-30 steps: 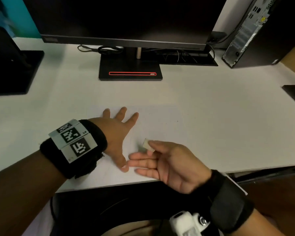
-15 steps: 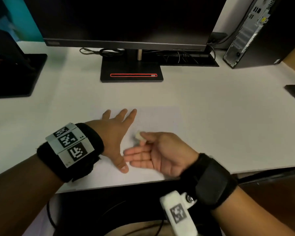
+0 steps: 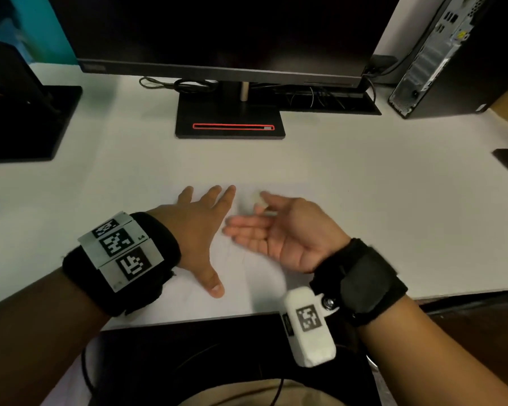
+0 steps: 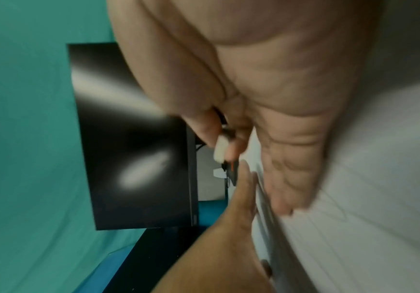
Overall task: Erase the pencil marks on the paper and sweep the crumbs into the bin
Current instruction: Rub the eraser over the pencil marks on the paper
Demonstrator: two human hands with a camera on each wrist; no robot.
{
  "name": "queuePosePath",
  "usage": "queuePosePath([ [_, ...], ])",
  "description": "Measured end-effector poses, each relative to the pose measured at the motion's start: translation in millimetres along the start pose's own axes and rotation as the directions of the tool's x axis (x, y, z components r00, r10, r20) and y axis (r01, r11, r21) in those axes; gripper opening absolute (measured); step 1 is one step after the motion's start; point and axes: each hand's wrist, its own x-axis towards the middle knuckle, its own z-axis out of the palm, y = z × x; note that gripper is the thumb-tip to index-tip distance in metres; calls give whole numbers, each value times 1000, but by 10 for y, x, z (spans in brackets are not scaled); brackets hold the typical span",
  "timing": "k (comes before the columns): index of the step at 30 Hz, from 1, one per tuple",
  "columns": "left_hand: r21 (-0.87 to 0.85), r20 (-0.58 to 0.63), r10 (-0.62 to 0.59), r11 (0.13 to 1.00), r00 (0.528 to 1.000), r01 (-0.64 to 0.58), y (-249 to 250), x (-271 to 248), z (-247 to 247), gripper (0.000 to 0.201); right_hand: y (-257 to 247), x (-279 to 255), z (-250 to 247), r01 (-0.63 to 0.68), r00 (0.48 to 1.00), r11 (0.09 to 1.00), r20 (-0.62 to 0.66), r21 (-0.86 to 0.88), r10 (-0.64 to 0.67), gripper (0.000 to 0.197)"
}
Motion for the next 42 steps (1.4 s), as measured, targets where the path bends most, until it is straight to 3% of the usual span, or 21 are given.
queuePosePath([
  [2,-11,-1,2,1000,1000,-2,0,-11,0,165,-43,80,17,-69,997,997,32,-39,70,42],
  [3,-9,-1,-1,1000,1000,1,-4,-19,1,165,-129,127,-20,-35,999,999,6,18,35,43],
  [5,-5,1,-7,1000,1000,7,-12,-26,3,166,-349,218,-145,169,980,965,-140,199,-142,36],
  [7,3,5,-7,1000,1000,7,-8,-15,11,166,-528,224,-261,414,881,874,-352,253,-315,26],
  [9,15,9,-8,1000,1000,8,-3,-5,6,166,-577,171,-287,514,809,835,-434,198,-395,26],
  [11,15,12,-8,1000,1000,8,-2,-4,-12,165,-494,119,-205,459,861,867,-335,192,-382,29],
  [14,9,27,-5,1000,1000,5,9,-10,-11,165,-244,80,-95,124,991,988,-67,92,-118,33],
  [16,19,22,-6,1000,1000,5,3,-11,-9,164,-203,103,-154,-2,1000,999,5,32,2,46],
  [18,28,22,-7,1000,1000,7,7,-18,-8,163,-340,131,-347,94,993,990,-81,104,-86,59],
  [21,41,26,-19,999,999,18,9,-34,-18,160,-641,40,-589,372,879,915,-376,157,-293,36],
  [22,47,27,-21,999,999,19,13,-35,-20,160,-690,-24,-631,427,846,889,-419,163,-329,31],
  [23,52,27,-21,998,999,20,14,-28,-24,159,-699,-80,-642,445,845,880,-404,167,-351,31],
  [25,54,31,-25,998,999,23,22,-16,-32,159,-634,-165,-563,354,909,932,-264,79,-323,36],
  [27,56,39,-30,998,999,28,35,-9,-35,159,-513,-194,-400,188,963,953,-145,-238,-226,36],
  [28,58,42,-32,998,999,30,33,-5,-35,159,-458,-177,-314,118,979,887,-99,-447,-181,34],
  [30,58,48,-36,998,998,33,31,-4,-34,159,-393,-119,-170,28,994,609,-40,-793,-97,33],
  [32,59,49,-37,998,998,34,29,-2,-32,160,-423,-47,-63,-33,998,358,-50,-933,-38,34],
  [34,59,51,-38,998,998,35,22,0,-30,160,-503,30,6,-69,996,219,-78,-973,-33,35],
  [39,49,54,-31,998,998,29,21,6,-29,159,-635,145,-12,-80,984,108,-96,-991,-150,34],
  [42,58,63,-36,998,997,32,23,15,-27,159,-576,134,15,-52,996,52,-55,-997,-69,32],
])
